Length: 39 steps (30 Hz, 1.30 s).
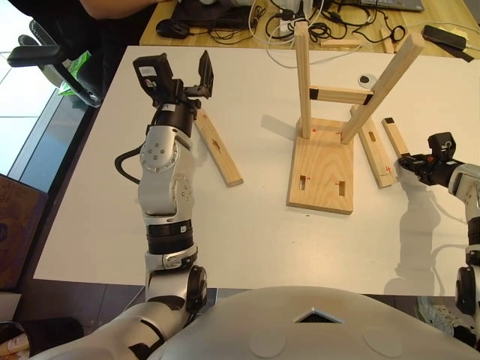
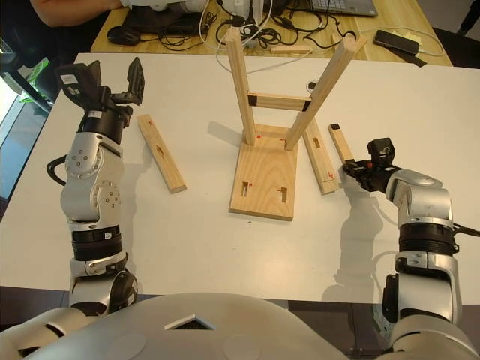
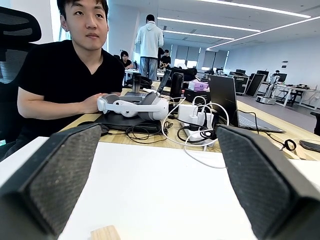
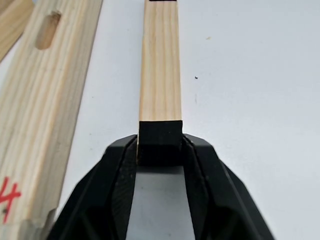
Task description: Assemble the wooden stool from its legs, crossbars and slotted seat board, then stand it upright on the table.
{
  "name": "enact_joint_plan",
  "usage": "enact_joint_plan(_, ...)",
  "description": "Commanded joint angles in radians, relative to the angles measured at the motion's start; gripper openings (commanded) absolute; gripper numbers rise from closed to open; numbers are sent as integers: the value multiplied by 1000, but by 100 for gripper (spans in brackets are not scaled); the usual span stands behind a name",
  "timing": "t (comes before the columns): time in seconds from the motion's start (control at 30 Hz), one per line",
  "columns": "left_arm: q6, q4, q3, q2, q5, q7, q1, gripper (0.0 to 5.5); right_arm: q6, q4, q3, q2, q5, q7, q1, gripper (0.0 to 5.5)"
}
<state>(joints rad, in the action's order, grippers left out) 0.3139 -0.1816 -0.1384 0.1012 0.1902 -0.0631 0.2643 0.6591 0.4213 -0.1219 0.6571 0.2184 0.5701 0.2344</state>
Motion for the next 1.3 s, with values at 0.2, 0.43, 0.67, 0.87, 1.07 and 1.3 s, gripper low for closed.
enact_joint_plan(0.2, -30, 41, -19, 8, 4, 3, 74, 422, -197, -83, -91, -73, -80, -264, -8, 129)
enact_joint_plan(0.43, -27, 49, -73, 49, 48, -8, 219, 422, -503, -184, -134, -90, -149, -410, 47, 129)
enact_joint_plan(0.67, 108, 47, -184, 7, 384, -30, 491, 422, -623, -341, -119, -47, -110, -332, 252, 129)
enact_joint_plan(0.87, 305, -70, -111, -99, 669, -41, 431, 422, -518, -513, 57, -175, 36, -149, 374, 129)
enact_joint_plan(1.07, 310, -105, -55, -133, 669, 9, 387, 422, -442, -568, 149, -278, 68, -115, 366, 129)
enact_joint_plan(1.3, 310, -103, -60, -112, 685, 13, 394, 422, -359, -652, 241, -325, 92, -51, 332, 129)
